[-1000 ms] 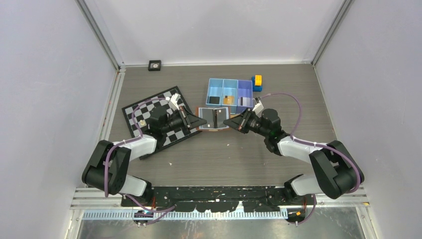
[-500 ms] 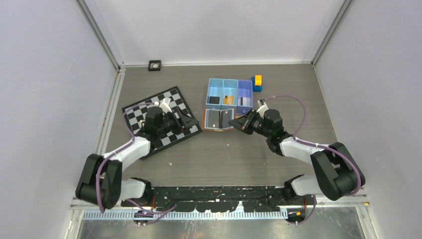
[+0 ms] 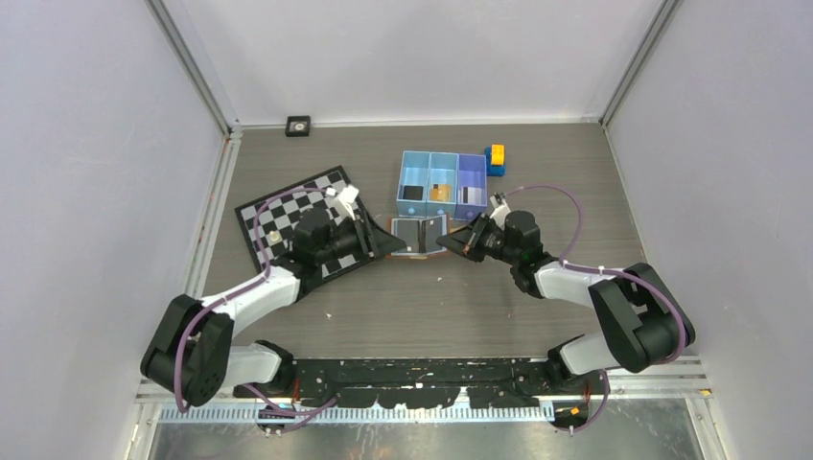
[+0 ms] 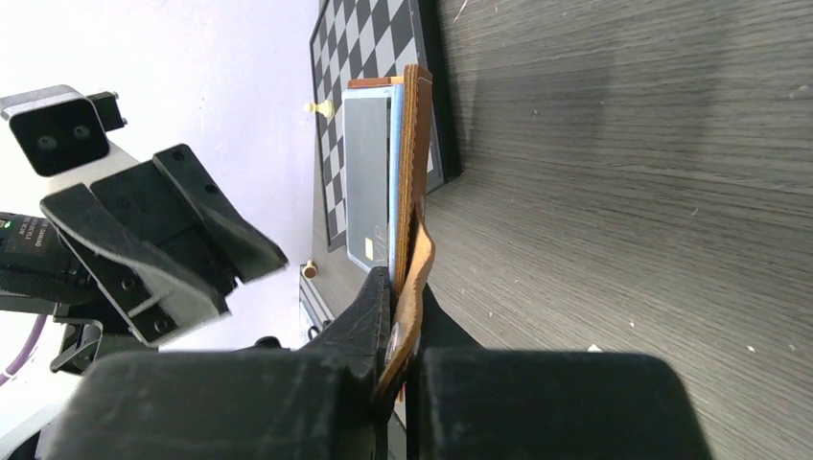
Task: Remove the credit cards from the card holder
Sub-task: Remove the credit card from the card holder.
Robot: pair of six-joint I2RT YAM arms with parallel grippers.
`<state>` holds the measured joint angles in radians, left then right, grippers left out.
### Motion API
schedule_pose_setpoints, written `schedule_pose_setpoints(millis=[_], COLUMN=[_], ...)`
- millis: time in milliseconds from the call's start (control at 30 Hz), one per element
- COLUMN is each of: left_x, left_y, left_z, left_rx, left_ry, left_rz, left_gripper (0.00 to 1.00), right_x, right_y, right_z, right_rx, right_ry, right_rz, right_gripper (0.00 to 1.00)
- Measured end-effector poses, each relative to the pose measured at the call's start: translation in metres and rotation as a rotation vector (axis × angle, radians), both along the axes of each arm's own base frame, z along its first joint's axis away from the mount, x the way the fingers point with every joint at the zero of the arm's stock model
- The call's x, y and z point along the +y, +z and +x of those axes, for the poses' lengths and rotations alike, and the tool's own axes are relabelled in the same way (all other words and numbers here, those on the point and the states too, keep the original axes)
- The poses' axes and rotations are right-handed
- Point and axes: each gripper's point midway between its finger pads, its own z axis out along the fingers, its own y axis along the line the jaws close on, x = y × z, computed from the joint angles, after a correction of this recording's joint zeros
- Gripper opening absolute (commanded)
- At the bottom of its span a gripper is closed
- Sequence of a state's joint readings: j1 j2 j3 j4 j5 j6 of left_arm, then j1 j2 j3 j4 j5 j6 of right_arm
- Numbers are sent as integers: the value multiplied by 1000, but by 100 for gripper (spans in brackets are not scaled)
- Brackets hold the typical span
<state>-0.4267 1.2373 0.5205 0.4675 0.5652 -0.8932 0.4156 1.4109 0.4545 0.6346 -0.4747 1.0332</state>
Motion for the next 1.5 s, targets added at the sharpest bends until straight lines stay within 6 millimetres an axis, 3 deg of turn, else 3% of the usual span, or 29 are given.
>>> schedule_pose_setpoints(millis=[133,300,533,700,1000,1400,1500], left_x=[-19,-24,-25,-23,-31,-34,-34], left_y=[-1,1,-23,-12,8,-7,-10], left_z=[-14,-7,4,16,12,11,10], left_rx=[0,-1,121,123,100,173,191], left_ry=[-91,-105,-113,-118,-188,-200,-199], left_rz=[6,2,-12,-109,-218,-210,-202], left_gripper=[38,36,38,40,41,43,35], right_x=[4,9,18,19,25,27,28], right_y=[3,14,30,36,54,48,45], right_z=[-2,-4,-8,-10,-14,-19,-19], right_rx=[-7,-43,-96,-121,-163,-145,-136], right_ry=[20,47,83,89,125,141,142], right_rz=[19,49,92,122,208,214,204], right_gripper=[0,1,1,1,1,0,1])
